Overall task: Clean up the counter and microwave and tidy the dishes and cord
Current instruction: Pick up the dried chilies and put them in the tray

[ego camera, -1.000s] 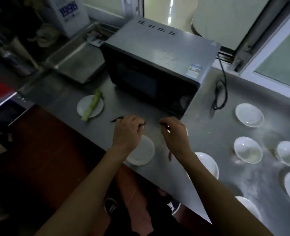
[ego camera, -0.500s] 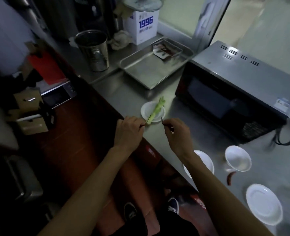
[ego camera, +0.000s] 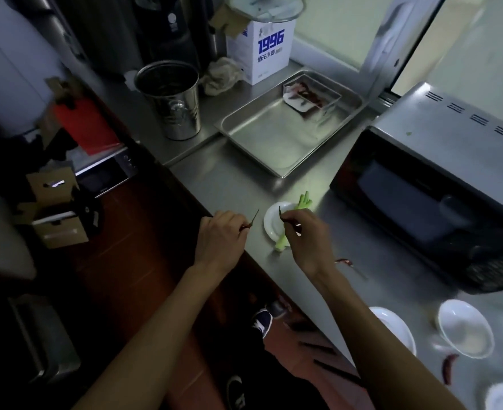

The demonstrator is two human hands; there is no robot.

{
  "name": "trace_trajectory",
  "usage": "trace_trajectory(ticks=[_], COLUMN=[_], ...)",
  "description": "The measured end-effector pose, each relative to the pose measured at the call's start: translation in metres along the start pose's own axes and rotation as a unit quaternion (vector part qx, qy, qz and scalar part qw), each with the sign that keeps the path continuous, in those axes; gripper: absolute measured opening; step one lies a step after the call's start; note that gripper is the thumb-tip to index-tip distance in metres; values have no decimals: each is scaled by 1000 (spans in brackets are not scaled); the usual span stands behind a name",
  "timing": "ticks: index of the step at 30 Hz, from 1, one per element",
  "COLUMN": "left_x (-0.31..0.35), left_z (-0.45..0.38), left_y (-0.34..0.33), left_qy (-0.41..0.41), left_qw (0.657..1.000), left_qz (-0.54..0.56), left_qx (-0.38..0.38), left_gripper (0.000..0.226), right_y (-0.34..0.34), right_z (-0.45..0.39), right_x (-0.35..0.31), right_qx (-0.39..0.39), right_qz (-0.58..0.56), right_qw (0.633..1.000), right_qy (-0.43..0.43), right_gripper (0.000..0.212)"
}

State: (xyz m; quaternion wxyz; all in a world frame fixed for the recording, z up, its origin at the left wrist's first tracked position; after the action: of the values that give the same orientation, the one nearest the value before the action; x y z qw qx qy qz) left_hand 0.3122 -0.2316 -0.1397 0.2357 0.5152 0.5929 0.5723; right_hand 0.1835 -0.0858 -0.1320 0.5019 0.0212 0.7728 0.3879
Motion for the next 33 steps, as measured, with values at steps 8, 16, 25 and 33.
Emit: trace_trajectory(ticks=[8, 16, 25, 33], left_x=[-34, -35, -62, -92], left_z=[-112, -204, -323, -429], left_y=[-14, -27, -67, -103], left_qy=[-33, -107, -150, -201], left_qw=[999, 993, 985, 964], left_qz=[-11, 27, 58, 138], left_qx=[-26, -35, -64, -105], left_gripper=[5, 4, 3, 4], right_y=[-20, -17, -34, -64], right_z=[-97, -168, -251, -327], right_x=[18, 35, 51, 67], right_qx=[25, 71, 132, 181], right_qz=[-20, -19, 21, 65], right_qw=[999, 995, 984, 960], right_qy=[-38, -69, -115, -204], right_gripper=[19, 17, 20, 20])
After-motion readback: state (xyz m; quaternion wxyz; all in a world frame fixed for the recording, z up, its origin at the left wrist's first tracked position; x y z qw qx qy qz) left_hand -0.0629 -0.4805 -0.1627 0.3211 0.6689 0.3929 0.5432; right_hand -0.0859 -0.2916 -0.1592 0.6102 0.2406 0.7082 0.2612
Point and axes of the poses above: each hand's wrist, its own z-axis away from the middle knuckle, its own y-axis out of the back of the hand, x = y × z, the point moved 4 cm from there along -z, towards the middle knuckle, and after that the axes turned 8 degrees about -y, right-handed, at the moved point
